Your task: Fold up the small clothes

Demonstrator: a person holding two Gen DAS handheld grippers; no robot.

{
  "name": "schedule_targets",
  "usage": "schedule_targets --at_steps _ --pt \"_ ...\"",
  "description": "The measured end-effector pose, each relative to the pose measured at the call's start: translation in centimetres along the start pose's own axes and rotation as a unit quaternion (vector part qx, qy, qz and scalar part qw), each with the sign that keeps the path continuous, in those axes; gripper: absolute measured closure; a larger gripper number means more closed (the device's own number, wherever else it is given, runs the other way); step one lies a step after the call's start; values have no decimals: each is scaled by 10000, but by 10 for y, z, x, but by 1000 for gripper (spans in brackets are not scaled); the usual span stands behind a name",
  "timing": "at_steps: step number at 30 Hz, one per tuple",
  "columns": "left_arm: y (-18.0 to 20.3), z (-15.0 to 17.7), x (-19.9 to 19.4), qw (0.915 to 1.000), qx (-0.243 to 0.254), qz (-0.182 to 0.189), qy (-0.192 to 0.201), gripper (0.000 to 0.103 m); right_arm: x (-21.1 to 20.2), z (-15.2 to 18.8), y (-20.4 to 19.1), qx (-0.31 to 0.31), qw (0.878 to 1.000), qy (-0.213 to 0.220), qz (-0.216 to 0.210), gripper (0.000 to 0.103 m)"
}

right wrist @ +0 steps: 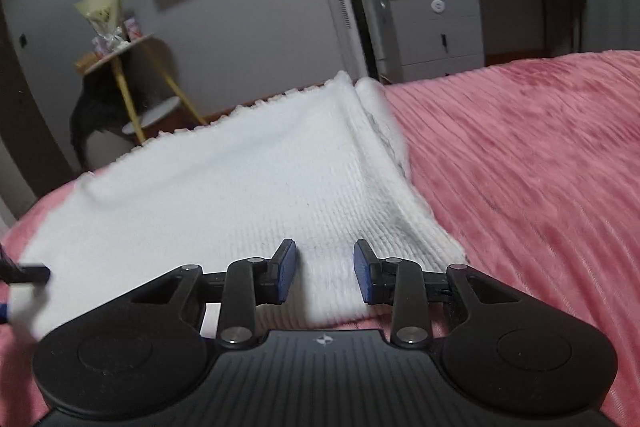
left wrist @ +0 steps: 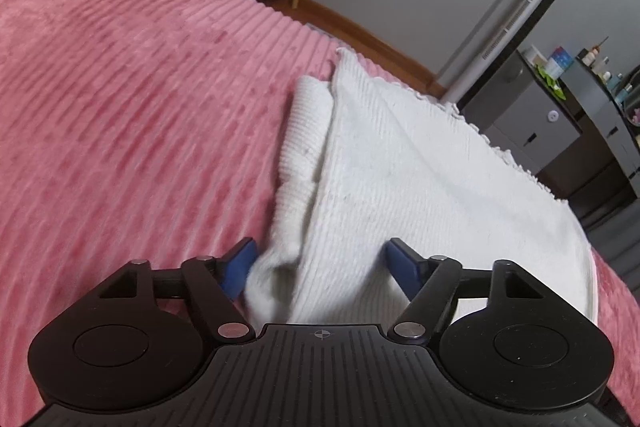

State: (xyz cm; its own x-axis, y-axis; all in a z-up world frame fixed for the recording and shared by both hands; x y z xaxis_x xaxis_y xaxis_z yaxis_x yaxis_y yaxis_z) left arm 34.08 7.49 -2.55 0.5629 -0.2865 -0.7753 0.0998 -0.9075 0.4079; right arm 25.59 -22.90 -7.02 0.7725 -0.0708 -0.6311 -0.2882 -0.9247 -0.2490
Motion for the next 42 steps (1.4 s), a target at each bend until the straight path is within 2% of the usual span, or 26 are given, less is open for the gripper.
schedule_targets --at_steps 2,3,5,7,8,10,13,15,17,20,23,26,28,30,32,34,35,37,39,41,42 --pt "-1 -4 7 10000 -35 57 -57 23 -7 1 -14 -177 9996 208 4 72" --pt "-2 -5 8 9999 -66 80 -51 24 -13 2 -23 -237 9987 362 -269 72" --pt "-1 -7 8 9999 -36 80 -51 33 -20 4 -44 -487 9935 606 -826 72" --pt "1 -9 7 9999 85 25 -101 47 -20 11 -70 -974 9869 667 -1097 72" --pt "1 -12 6 9998 119 32 -132 51 -16 15 -80 -1177 9840 617 -1188 73" --pt "2 -16 1 9997 120 66 -178 66 -7 25 -94 -1478 9798 396 -1284 77" --pt "12 -21 -8 9996 175 142 -167 74 8 32 -99 -1667 9792 86 -1156 84" --pt "28 -22 -15 9993 334 122 -118 75 12 33 -98 -1719 9781 -61 -1170 84" --pt "49 -24 -23 9982 572 196 -56 76 10 28 -94 -1558 9795 -117 -1272 85" --pt "91 -23 -32 9942 1036 293 58 76 -2 10 -63 -693 9869 36 -1459 87" --pt "136 -12 -27 9870 1493 598 43 76 -16 -4 -27 -48 9927 419 -1133 86" --pt "172 14 -3 9783 1940 701 -169 75 -14 -11 5 502 9924 413 -1046 86" --pt "181 30 17 9751 2054 718 -419 67 -6 -10 22 855 9901 274 -1082 86" --pt "179 43 20 9745 2095 680 -438 65 -1 -9 29 959 9883 224 -1167 86" --pt "174 49 -1 9729 2134 869 -183 61 1 -10 29 946 9880 199 -1201 86" --pt "156 53 -27 9762 1842 1140 78 47 4 -11 30 988 9871 191 -1242 86" --pt "143 56 -38 9792 1655 1160 181 46 4 -11 31 1044 9863 184 -1266 86" --pt "119 66 -56 9861 1373 848 390 45 8 -15 32 1238 9826 132 -1381 85" --pt "93 78 -64 9908 1211 356 495 44 11 -17 41 1743 9687 -21 -1769 83" --pt "71 90 -62 9943 986 -33 395 44 16 -18 49 2213 9508 -236 -2154 72" --pt "60 96 -58 9962 818 -155 273 44 18 -18 50 2387 9427 -332 -2307 58"
Point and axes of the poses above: each gripper's, at about its wrist camera, not at the fingertips, and x roughly the way its jaws point, y to its right, z to its underside, the point moved 1 cm from there along x, roughly the way its jaws point, and after that the axes turned 4 degrees about -y, right-handed, at the moved point
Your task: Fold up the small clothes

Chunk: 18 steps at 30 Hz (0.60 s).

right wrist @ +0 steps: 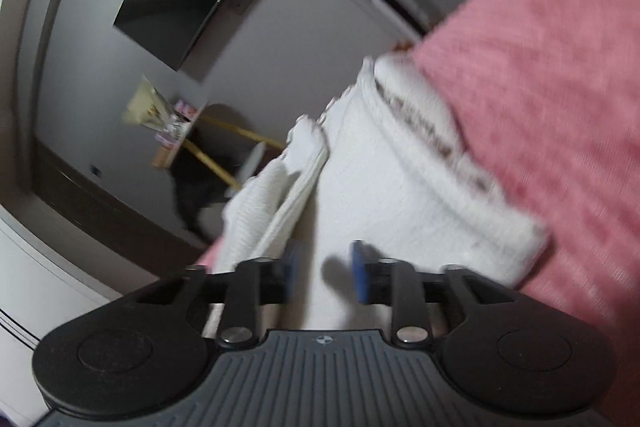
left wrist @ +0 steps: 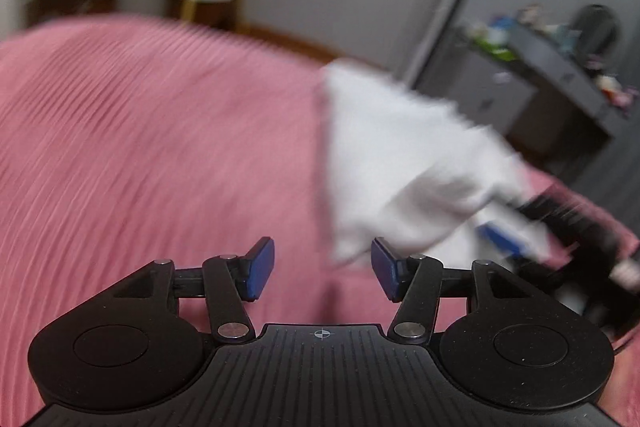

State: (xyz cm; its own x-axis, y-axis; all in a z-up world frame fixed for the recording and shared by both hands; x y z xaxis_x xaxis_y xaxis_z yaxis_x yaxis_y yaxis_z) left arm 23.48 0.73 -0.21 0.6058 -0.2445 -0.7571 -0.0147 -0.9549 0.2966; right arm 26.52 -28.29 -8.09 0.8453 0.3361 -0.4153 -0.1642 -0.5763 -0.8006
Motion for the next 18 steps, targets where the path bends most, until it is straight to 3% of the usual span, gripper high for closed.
schedule_targets --at_steps 1,4,8,11,12,13,14,16,18 --pt "-9 7 2 9998 -156 -62 -130 44 1 -1 -1 104 9999 -83 -109 45" --pt "-27 23 -1 9985 -422 36 -360 44 6 -4 -18 -43 9993 -283 -254 25" --pt "-38 33 -8 9986 -299 50 -437 41 31 -14 -37 -224 9955 -880 -272 21" --pt "-35 37 -9 9983 -260 125 -499 39 56 -25 -53 -590 9904 -1252 -4 22" --pt "-33 39 -10 9982 -259 164 -519 38 62 -29 -60 -767 9881 -1328 76 30" --pt "-27 45 -14 9981 -240 192 -539 38 67 -32 -67 -974 9855 -1371 242 56" --pt "-24 46 -15 9981 -205 201 -550 38 71 -35 -75 -1213 9821 -1377 425 72" --pt "-18 47 -17 9983 -90 203 -544 37 74 -38 -91 -1818 9717 -1346 675 82" --pt "-12 45 -17 9985 34 183 -511 37 62 -35 -114 -2751 9521 -871 1014 84"
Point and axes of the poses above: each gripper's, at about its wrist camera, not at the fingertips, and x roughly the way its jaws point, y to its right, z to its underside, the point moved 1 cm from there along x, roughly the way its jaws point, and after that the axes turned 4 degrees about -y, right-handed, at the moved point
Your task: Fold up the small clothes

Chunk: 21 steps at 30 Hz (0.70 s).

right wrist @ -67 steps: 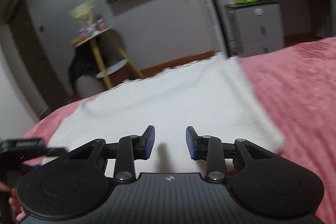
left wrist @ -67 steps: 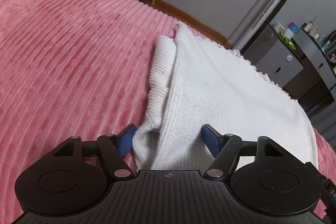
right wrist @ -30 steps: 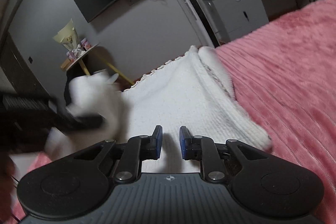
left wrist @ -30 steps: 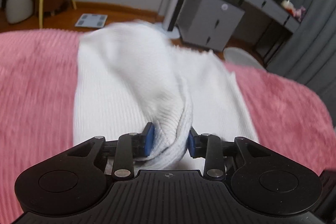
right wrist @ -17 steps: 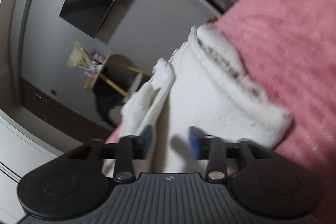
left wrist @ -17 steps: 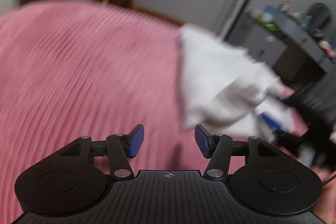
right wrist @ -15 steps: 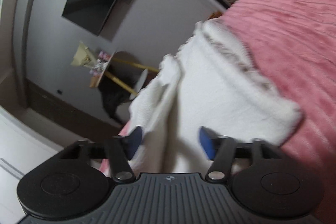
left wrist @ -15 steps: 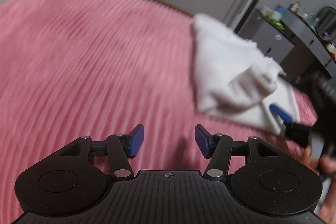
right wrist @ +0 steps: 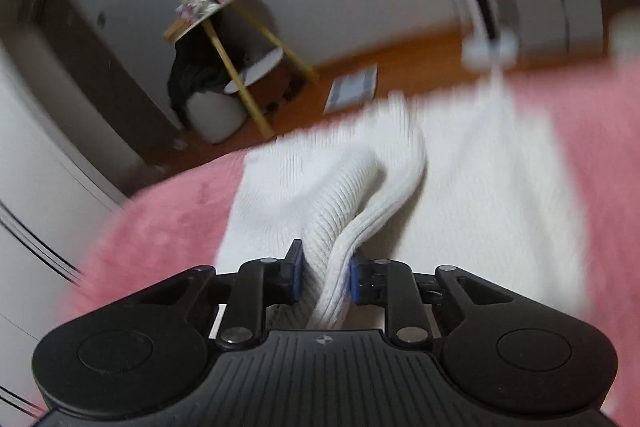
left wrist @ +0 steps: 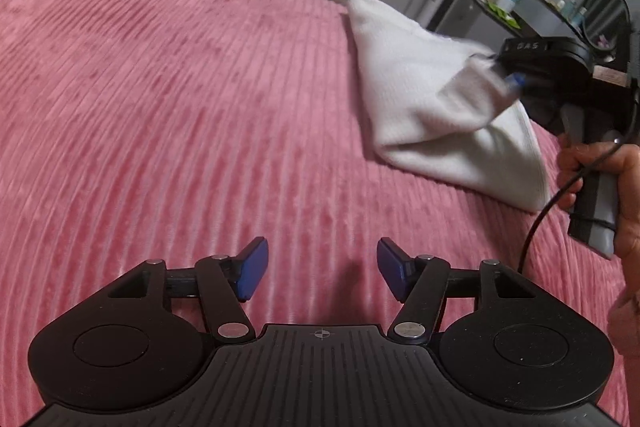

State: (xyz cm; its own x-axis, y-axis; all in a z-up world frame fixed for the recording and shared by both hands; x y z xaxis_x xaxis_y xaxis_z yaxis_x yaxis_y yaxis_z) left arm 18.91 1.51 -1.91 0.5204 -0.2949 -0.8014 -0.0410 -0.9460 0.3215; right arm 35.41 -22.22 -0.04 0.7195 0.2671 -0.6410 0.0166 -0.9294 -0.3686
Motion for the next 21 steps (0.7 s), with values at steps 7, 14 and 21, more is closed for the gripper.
schedule_targets --at_steps 7,14,21 --pt "23 -7 14 9993 357 -36 -56 35 -19 22 18 -830 9889 563 1101 82" --pt "33 -11 26 9988 465 -56 -149 33 -45 28 68 482 9971 477 346 55" --pt "49 -9 33 9981 572 -27 -219 32 -74 48 89 1571 9824 208 -985 16"
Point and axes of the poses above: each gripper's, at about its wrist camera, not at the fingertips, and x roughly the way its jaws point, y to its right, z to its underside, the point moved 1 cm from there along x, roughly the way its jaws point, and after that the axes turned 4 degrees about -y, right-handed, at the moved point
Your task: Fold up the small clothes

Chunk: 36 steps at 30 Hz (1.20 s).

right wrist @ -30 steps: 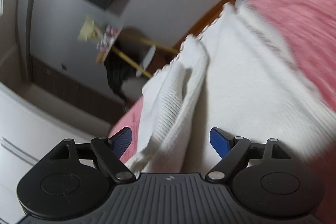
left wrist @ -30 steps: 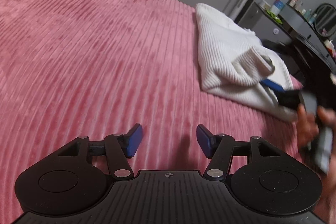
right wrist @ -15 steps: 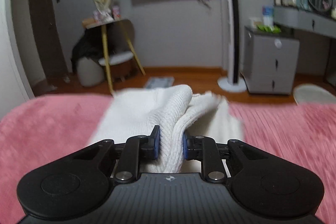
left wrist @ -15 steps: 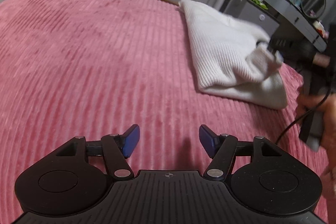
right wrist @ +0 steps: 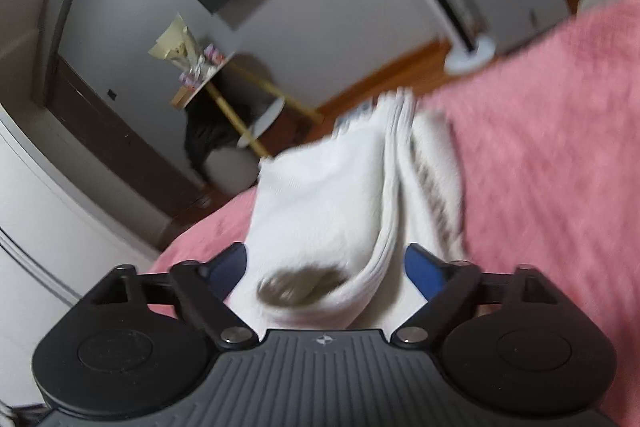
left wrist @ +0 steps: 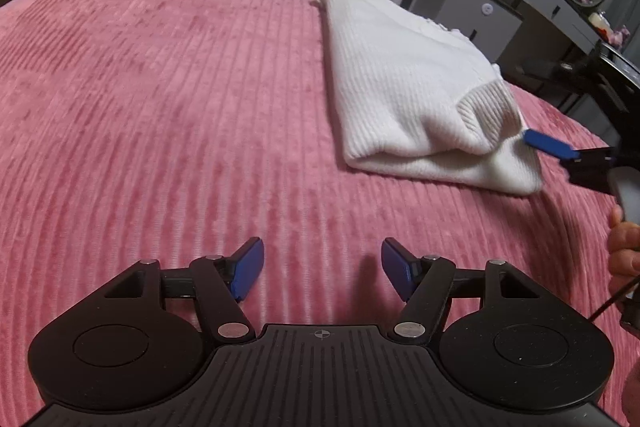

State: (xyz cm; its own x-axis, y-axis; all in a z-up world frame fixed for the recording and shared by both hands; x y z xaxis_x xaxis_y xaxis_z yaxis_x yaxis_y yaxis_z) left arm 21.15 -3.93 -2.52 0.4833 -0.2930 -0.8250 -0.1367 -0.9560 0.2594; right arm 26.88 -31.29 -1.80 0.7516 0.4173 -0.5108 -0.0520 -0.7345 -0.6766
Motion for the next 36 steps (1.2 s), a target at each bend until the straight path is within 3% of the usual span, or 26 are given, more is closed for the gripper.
schedule_targets --at_steps 3,5,12,14,16,19,25,33,36 --pt "6 0 -2 10000 32 -5 -9 31 20 2 3 384 9985 -340 -193 16" --pt "8 -2 -2 10000 71 -46 -5 30 24 3 -2 324 9983 -445 -210 16" --pt "13 -9 3 9996 145 -238 -55 29 23 5 -30 -201 9981 -291 497 24" --pt "15 -10 4 9994 155 -300 -109 29 29 6 -33 -348 9957 -435 734 33" --pt "15 -10 5 9994 139 -292 -141 29 36 8 -31 -493 9929 -613 886 64" --pt "16 -11 6 9993 137 -323 -163 29 34 9 -20 -504 9918 -733 917 80" --pt "16 -11 11 9990 133 -362 -211 29 24 13 -19 -1002 9880 -531 1048 89" --pt "12 -17 8 9988 194 -441 -72 29 15 22 -31 -1885 9711 -135 1458 91" --pt "4 -24 5 9985 169 -513 44 29 19 27 -19 -2119 9595 -37 1855 90"
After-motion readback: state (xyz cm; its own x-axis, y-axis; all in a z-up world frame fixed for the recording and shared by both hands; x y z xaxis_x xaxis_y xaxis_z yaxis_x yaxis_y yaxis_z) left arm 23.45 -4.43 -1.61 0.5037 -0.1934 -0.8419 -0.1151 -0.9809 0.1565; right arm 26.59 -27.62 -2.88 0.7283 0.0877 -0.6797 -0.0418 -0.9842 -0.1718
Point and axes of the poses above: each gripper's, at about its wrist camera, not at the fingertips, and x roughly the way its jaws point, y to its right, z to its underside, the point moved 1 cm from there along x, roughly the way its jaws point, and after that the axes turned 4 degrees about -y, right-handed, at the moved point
